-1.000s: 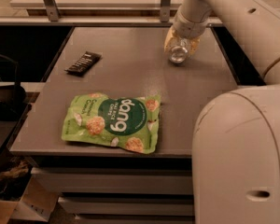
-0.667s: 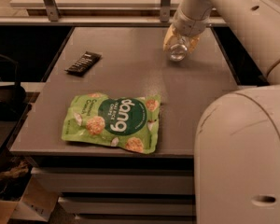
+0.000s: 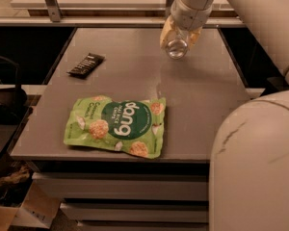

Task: Move 7up can near green rice chip bag

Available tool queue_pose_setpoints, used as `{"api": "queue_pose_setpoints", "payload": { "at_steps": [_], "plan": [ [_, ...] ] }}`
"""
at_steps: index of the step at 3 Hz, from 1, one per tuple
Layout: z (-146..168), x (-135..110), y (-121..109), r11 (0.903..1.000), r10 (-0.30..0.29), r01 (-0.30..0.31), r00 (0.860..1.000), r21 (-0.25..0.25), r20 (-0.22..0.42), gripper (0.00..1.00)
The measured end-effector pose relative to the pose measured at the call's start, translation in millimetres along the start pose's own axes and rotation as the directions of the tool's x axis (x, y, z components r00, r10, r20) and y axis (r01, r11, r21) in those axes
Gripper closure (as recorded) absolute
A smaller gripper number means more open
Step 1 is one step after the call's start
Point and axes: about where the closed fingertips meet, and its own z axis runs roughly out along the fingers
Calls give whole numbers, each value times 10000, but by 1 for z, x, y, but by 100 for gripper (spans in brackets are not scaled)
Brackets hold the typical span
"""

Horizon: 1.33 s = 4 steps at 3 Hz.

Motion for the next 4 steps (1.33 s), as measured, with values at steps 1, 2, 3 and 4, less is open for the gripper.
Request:
{"api": "queue_pose_setpoints", "payload": {
  "at_steps": [1, 2, 3, 4],
  "plan": [
    [-19, 20, 40, 9963, -728, 725, 9973, -464, -42, 100],
    [-24, 48, 77, 9866, -1334, 1307, 9908, -981, -214, 100],
    [-24, 48, 77, 9867, -1324, 1298, 9910, -977, -204, 100],
    [-20, 60, 88, 9713, -2150, 2146, 9766, -1031, 66, 100]
  ]
}}
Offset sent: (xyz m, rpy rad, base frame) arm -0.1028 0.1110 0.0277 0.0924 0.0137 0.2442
